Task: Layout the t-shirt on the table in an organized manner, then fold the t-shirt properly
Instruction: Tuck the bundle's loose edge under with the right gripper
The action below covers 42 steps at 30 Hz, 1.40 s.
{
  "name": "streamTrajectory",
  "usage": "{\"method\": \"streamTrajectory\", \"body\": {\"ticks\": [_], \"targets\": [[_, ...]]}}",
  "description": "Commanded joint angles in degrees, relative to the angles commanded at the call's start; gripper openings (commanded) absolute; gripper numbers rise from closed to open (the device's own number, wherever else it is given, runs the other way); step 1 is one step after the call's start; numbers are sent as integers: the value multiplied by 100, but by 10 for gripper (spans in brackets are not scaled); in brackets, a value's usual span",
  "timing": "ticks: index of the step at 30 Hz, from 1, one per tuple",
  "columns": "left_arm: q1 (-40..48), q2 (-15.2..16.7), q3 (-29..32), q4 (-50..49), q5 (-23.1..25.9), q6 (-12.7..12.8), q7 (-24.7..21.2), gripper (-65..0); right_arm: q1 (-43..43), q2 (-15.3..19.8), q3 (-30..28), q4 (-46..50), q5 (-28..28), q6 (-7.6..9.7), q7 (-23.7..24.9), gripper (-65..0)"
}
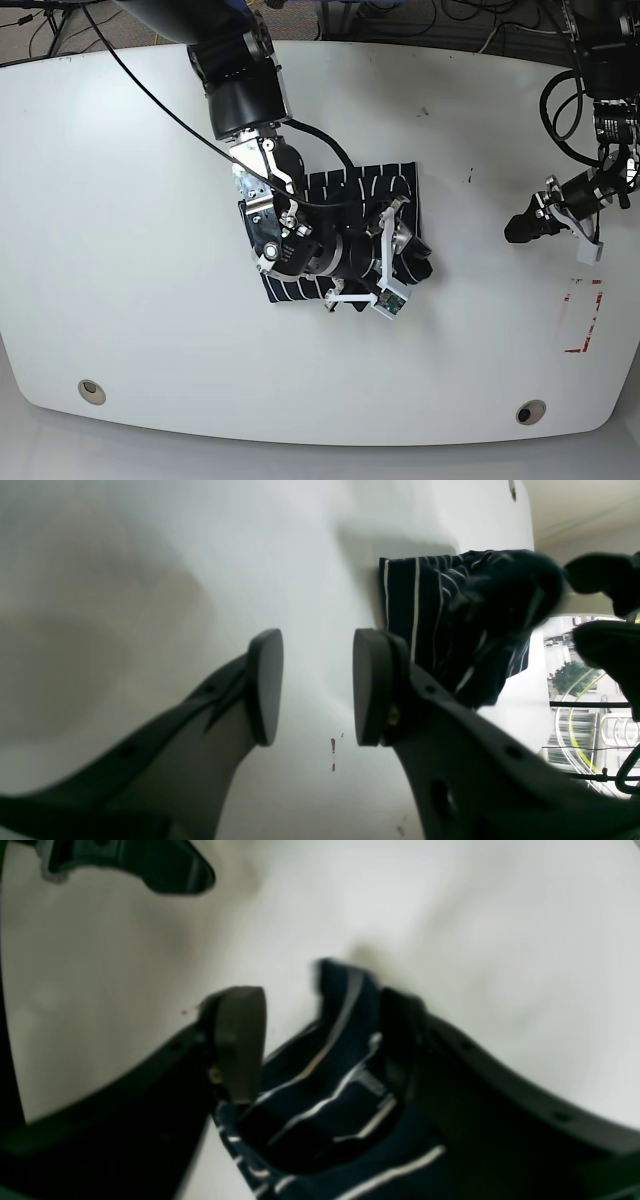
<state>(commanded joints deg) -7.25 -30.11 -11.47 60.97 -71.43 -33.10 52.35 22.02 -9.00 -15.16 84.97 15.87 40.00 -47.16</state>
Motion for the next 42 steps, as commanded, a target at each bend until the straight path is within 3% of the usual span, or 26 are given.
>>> {"method": "streamTrajectory", "body": {"ticks": [4,8,15,20,25,31,36,40,42], "targets": [[9,0,0,0,9,0,0,-429,9,0,18,-114,440,0,484,-124],[0,0,0,18,185,0,0,-429,9,0,114,-105,905,0,615,-125],[-35,229,9,334,677,0,0,-429,-369,96,527,290,1073,0,536,-125],[-35,352,9,923,1319,0,0,-429,-923,307,519,738,1064,0,176,-127],[-35,563,-18,1134,1776,0,0,-429,-1565,324,281,1073,642,0,167,-127],[-35,589,-18,1090,1793,0,0,-429,-1952,324,-44,1055,-193,0,352,-130],[-35,598,0,1090,1793,0,0,-429,-2031,315,-70,677,-624,0,738,-224],[-35,607,0,1090,1793,0,0,-429,-1934,324,-70,229,-738,0,1081,-330],[-26,607,0,1090,1793,0,0,-429,-1881,333,-70,114,-738,0,1152,-350]]}}
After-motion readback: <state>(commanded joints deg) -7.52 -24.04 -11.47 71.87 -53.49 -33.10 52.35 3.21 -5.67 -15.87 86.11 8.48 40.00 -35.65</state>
